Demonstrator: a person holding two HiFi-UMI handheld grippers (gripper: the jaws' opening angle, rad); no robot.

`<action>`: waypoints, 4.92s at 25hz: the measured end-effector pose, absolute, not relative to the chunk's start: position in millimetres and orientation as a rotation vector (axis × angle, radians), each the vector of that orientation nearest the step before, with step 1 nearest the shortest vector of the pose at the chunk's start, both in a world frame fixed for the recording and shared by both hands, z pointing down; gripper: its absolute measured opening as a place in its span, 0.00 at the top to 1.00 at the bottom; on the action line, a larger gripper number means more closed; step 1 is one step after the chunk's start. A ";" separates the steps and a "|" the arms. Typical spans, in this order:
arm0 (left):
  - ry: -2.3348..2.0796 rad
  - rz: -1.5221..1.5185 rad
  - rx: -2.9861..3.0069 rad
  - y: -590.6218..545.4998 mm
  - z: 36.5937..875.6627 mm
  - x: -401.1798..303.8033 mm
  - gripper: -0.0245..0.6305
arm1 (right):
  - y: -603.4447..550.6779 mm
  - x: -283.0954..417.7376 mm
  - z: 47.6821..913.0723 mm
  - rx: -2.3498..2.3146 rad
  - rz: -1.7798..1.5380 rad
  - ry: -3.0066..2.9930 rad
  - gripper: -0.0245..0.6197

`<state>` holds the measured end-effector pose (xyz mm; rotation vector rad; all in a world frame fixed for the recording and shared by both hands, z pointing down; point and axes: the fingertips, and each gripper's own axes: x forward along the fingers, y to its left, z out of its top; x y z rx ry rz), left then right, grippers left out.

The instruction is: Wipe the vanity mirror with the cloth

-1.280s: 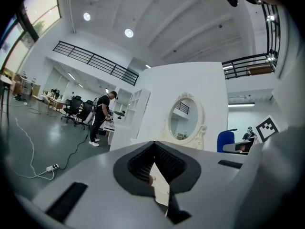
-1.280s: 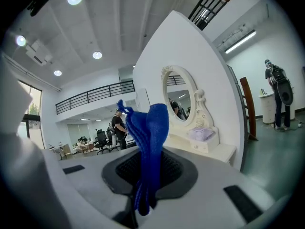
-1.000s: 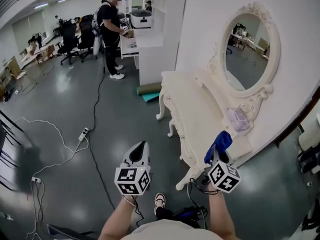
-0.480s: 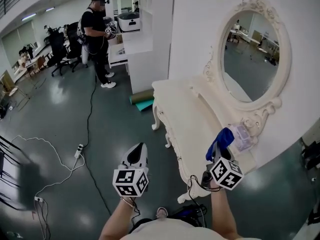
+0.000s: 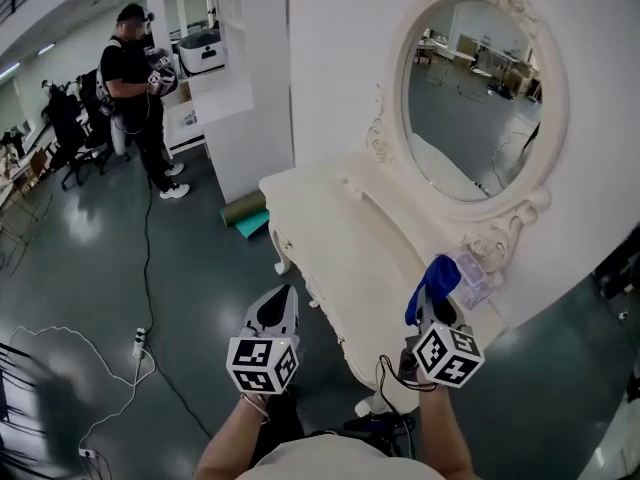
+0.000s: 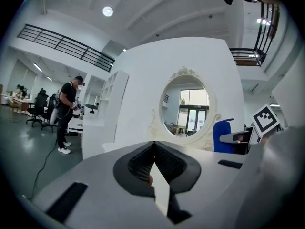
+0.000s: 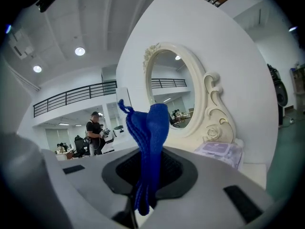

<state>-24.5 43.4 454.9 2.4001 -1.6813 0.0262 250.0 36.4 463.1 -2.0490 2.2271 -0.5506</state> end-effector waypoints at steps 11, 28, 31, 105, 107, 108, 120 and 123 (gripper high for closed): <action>-1.236 0.106 2.742 -113.5 450.0 9.3 0.96 | -46.8 239.7 470.7 -2.282 -0.554 1.871 0.86; -0.736 0.087 2.944 -285.0 423.5 38.5 0.96 | -111.7 222.5 442.0 -2.632 -0.450 1.416 0.86; -0.638 0.040 2.951 -284.7 418.1 69.4 0.96 | -92.1 238.9 432.3 -2.704 -0.429 1.352 0.86; -0.746 0.048 3.075 -524.6 262.7 185.2 0.95 | -460.3 272.4 206.4 -3.727 0.852 1.952 0.86; -0.739 0.081 3.061 -524.6 280.9 184.1 0.96 | -463.8 270.5 225.9 -3.722 0.823 2.002 0.86; -0.734 0.100 3.055 -524.2 290.3 183.7 0.95 | -465.1 269.8 236.2 -3.721 0.806 2.027 0.86; -0.682 0.244 2.997 -511.4 386.4 188.0 0.95 | -455.0 275.0 366.3 -3.677 0.536 2.319 0.86; -0.656 0.290 2.985 -502.9 410.5 190.4 0.96 | -449.0 277.2 398.0 -3.658 0.429 2.387 0.86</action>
